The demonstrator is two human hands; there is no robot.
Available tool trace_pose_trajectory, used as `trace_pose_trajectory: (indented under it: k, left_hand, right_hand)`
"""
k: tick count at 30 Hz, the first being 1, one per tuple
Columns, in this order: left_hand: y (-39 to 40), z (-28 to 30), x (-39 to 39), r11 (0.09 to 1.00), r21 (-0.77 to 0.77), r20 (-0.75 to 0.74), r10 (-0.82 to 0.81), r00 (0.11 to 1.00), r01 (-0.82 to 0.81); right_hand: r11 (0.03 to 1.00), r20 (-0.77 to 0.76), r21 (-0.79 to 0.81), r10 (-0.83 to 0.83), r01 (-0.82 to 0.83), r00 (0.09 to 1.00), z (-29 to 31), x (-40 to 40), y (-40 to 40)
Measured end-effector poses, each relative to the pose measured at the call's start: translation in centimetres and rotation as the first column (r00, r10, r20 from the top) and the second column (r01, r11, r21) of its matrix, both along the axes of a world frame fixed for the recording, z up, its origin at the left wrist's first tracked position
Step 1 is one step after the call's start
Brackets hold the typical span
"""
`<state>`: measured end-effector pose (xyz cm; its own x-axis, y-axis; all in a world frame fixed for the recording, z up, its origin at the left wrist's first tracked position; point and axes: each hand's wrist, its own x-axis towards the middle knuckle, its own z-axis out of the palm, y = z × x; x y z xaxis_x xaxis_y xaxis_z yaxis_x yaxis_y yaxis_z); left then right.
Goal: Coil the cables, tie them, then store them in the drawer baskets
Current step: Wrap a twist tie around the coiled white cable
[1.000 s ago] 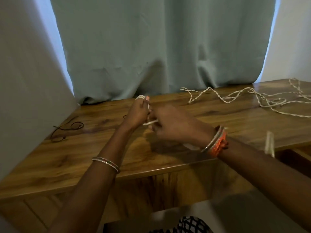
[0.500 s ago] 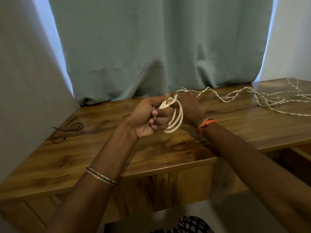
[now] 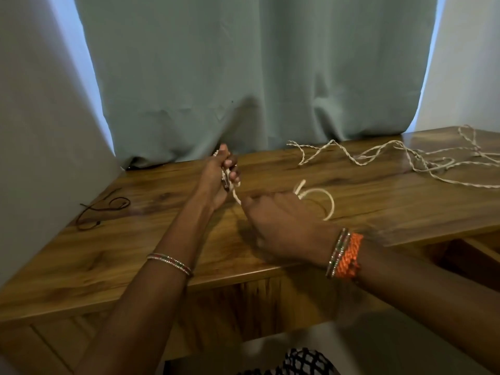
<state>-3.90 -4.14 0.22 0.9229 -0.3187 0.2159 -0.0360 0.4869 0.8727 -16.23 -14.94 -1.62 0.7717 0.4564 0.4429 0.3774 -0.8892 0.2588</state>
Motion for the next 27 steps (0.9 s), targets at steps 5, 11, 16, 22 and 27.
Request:
trace_pose_trajectory:
  k: [5, 11, 16, 22, 27]
  left_hand:
    - [0.1, -1.1, -1.4, 0.888, 0.433, 0.114, 0.119, 0.986, -0.157]
    - [-0.1, 1.5, -4.6, 0.937, 0.031, 0.034, -0.35, 0.936, 0.349]
    - [0.2, 2.4, -5.7, 0.876, -0.226, 0.066, -0.424, 0.903, 0.427]
    - [1.0, 2.3, -3.5, 0.982, -0.177, 0.163, -0.032, 0.986, 0.061]
    - [0.9, 1.6, -1.5, 0.942, 0.074, 0.322, 0.287, 0.902, -0.326]
  right_hand:
    - [0.999, 0.183, 0.023, 0.037, -0.042, 0.982, 6.4, -0.4, -0.5]
    - [0.977, 0.248, 0.213, -0.067, 0.013, 0.966, 6.4, 8.2, -5.5]
    - [0.946, 0.095, 0.323, -0.028, -0.004, 0.995, 1.7, 8.8, -4.3]
    - [0.64, -0.589, 0.699, 0.261, 0.32, 0.765, 1.6, 3.4, -0.2]
    - [0.7, -0.827, 0.562, 0.479, 0.44, 0.294, 4.1, -1.3, 0.7]
